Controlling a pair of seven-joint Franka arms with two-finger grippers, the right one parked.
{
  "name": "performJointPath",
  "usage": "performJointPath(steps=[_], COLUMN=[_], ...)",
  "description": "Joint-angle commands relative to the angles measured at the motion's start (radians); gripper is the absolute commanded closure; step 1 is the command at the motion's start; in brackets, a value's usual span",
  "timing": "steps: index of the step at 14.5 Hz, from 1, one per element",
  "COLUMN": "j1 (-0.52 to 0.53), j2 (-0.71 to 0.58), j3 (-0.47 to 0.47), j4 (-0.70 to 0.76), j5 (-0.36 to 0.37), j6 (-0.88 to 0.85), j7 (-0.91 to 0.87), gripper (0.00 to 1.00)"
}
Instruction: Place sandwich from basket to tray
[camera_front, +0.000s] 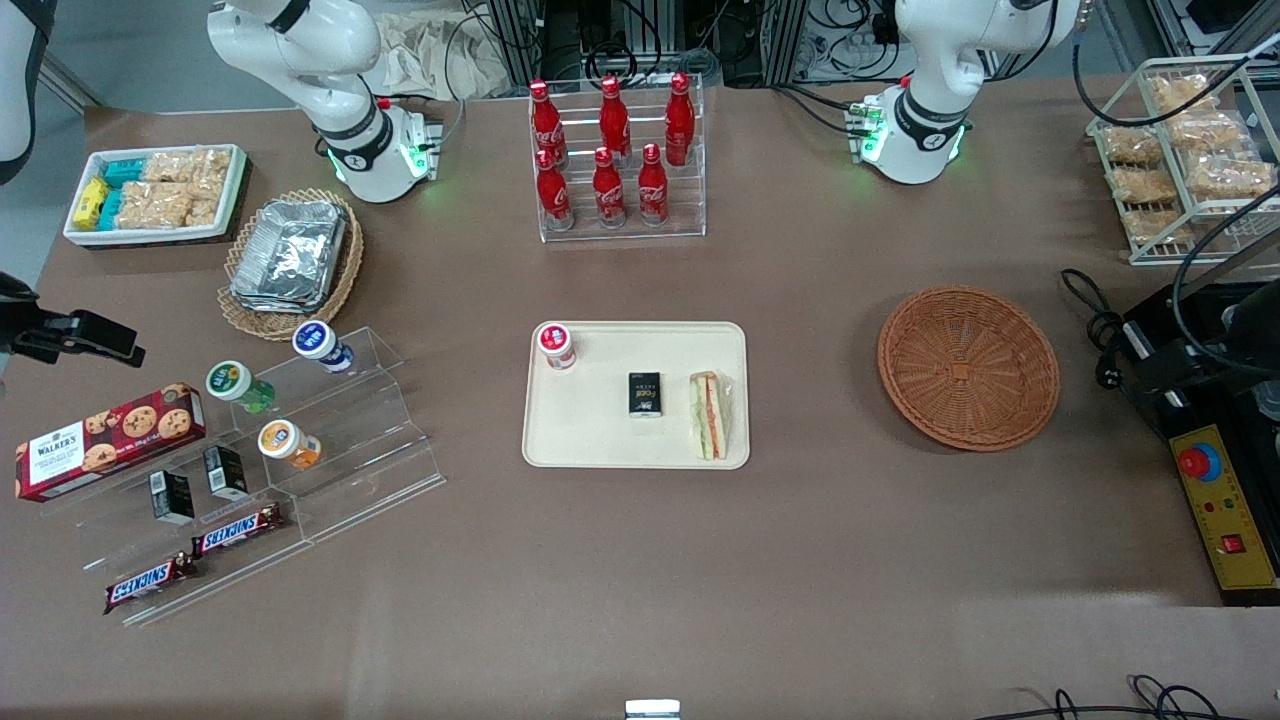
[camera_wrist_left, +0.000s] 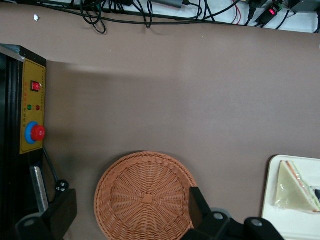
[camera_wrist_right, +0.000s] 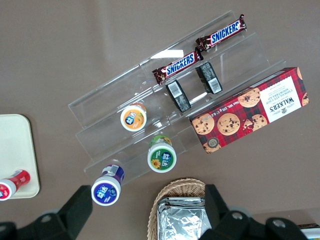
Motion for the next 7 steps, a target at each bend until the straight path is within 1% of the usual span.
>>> performJointPath(steps=[1, 3, 5, 7], j1=[0.014, 0.028, 0.025, 0.011], j2=[0.006, 0.006, 0.003, 0.004], j3=[-0.015, -0.017, -0.023, -0.034], j4=[0.025, 0.014, -0.004, -0.020], j5=[-0.014, -0.029, -0.049, -0.054], j6=[-0.032, -0.042, -0.049, -0.045], j7=[0.026, 0.015, -0.040, -0.095], gripper=[0.01, 0.01, 0.01, 0.01])
